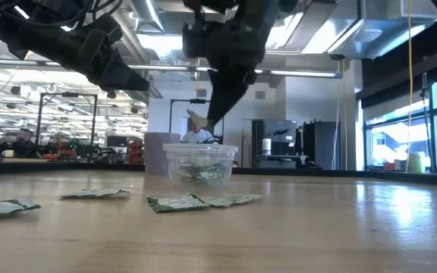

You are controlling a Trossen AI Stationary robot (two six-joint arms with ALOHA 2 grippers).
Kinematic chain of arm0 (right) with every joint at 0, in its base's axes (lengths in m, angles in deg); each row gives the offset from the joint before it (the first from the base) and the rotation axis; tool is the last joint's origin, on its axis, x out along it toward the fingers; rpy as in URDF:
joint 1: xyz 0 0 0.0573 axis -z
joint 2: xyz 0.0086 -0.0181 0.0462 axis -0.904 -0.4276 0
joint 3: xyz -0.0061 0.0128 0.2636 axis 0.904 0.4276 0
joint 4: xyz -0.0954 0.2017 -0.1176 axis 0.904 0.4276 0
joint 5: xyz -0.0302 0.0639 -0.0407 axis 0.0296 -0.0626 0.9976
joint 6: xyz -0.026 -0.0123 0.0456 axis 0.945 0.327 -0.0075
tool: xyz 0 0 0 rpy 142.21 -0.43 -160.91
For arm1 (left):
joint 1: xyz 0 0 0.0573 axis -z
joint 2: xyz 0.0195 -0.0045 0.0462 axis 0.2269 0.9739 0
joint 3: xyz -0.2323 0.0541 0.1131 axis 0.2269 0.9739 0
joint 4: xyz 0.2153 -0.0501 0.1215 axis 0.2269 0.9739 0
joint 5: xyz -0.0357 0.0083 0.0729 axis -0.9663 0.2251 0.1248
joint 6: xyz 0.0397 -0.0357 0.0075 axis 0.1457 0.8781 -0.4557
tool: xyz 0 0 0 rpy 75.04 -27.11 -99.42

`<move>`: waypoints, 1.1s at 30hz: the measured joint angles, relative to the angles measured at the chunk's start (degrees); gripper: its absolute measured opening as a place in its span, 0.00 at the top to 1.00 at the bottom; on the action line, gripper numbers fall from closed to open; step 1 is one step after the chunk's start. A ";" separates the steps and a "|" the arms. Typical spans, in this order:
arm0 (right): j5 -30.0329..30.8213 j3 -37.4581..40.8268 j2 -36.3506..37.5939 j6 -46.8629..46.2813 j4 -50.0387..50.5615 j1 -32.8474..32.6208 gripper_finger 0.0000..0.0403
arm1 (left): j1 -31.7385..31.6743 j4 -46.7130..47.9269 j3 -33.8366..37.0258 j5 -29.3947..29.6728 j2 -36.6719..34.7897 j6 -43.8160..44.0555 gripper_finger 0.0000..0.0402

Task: Pick and place Stevia / Truvia into bins
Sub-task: Put the truvia packet into the transparent container, then put the stevia packet into the transparent container

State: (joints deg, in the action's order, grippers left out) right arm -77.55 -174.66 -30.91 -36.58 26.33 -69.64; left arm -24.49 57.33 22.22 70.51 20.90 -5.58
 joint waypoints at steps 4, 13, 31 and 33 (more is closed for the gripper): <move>-0.30 0.00 -2.01 0.34 -0.46 -0.03 1.00 | 0.01 0.01 -0.01 0.00 0.00 0.02 0.79; -0.23 0.01 -3.26 2.97 -1.08 -0.02 0.98 | 0.02 0.00 -0.02 0.00 0.02 0.02 0.79; 1.82 -1.68 -1.93 0.75 4.01 0.05 0.86 | 0.02 0.04 -0.02 0.00 0.02 0.02 0.79; 1.94 -2.62 -0.29 -0.02 5.69 -0.49 0.85 | 0.00 0.46 -0.02 0.00 0.00 0.02 0.79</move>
State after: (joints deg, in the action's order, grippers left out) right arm -75.61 -177.29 -31.20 -36.59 32.02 -70.13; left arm -24.49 57.78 22.21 70.51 20.91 -5.55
